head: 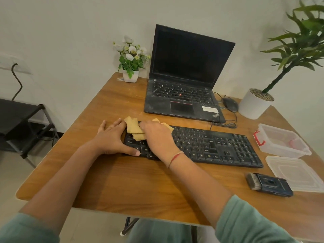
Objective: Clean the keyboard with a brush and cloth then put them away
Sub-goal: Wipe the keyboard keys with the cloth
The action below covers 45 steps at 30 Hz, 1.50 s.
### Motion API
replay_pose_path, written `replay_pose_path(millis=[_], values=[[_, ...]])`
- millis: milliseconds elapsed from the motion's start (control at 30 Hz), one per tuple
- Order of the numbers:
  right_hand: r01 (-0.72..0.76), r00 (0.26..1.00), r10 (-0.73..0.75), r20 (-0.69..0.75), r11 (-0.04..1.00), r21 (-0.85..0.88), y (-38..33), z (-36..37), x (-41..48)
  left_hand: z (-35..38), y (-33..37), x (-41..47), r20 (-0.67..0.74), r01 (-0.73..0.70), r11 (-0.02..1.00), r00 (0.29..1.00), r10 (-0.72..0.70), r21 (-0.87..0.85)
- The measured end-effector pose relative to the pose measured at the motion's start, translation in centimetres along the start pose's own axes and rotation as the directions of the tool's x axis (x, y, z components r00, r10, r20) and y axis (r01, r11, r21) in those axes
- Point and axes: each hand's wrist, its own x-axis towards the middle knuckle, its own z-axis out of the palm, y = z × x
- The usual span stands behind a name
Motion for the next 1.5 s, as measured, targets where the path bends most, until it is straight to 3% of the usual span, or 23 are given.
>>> replay_pose_path(millis=[100, 200, 367, 467, 633, 867, 1033, 1300, 1500], values=[[-0.038, 0.998, 0.040, 0.052, 0.998, -0.051, 3.1, -0.6, -2.2, 0.1, -0.2, 0.1, 0.000, -0.007, 0.999, 1.000, 0.007, -0.041], [-0.170, 0.980, 0.179, 0.087, 0.980, -0.102, 6.9, -1.6, -4.7, 0.1, -0.3, 0.1, 0.006, -0.011, 0.999, 1.000, 0.011, -0.050], [-0.461, 0.861, 0.498, 0.099, 0.848, -0.263, 12.7, -3.8, -8.5, 0.1, -0.3, 0.3, 0.002, -0.016, 0.999, 1.000, 0.016, -0.041], [-0.545, 0.810, 0.580, 0.081, 0.797, -0.260, 13.3, -4.0, -8.9, 0.1, -0.3, 0.2, 0.010, -0.017, 0.999, 1.000, 0.018, -0.033], [-0.535, 0.833, 0.541, 0.112, 0.841, -0.085, 7.9, -2.9, -6.3, 0.1, -0.3, 0.2, 0.011, -0.016, 0.999, 1.000, 0.017, -0.034], [-0.297, 0.954, 0.291, 0.068, 0.949, 0.106, -1.7, -1.5, -0.7, 0.1, 0.0, 0.1, -0.010, -0.012, 1.000, 1.000, 0.011, -0.026], [-0.190, 0.981, 0.178, 0.081, 0.965, 0.180, -3.7, -0.9, 0.9, 0.0, 0.6, 0.0, 0.006, -0.040, 0.999, 0.999, 0.040, 0.031], [-0.204, 0.977, 0.195, 0.088, 0.973, 0.105, 0.4, -1.6, -1.0, 0.1, 0.0, 0.1, -0.011, 0.005, 0.999, 1.000, -0.006, -0.044], [-0.390, 0.909, 0.381, 0.167, 0.921, 0.022, 6.9, -2.6, -3.9, 0.0, -0.2, 0.1, -0.006, -0.023, 0.997, 1.000, 0.023, -0.068]])
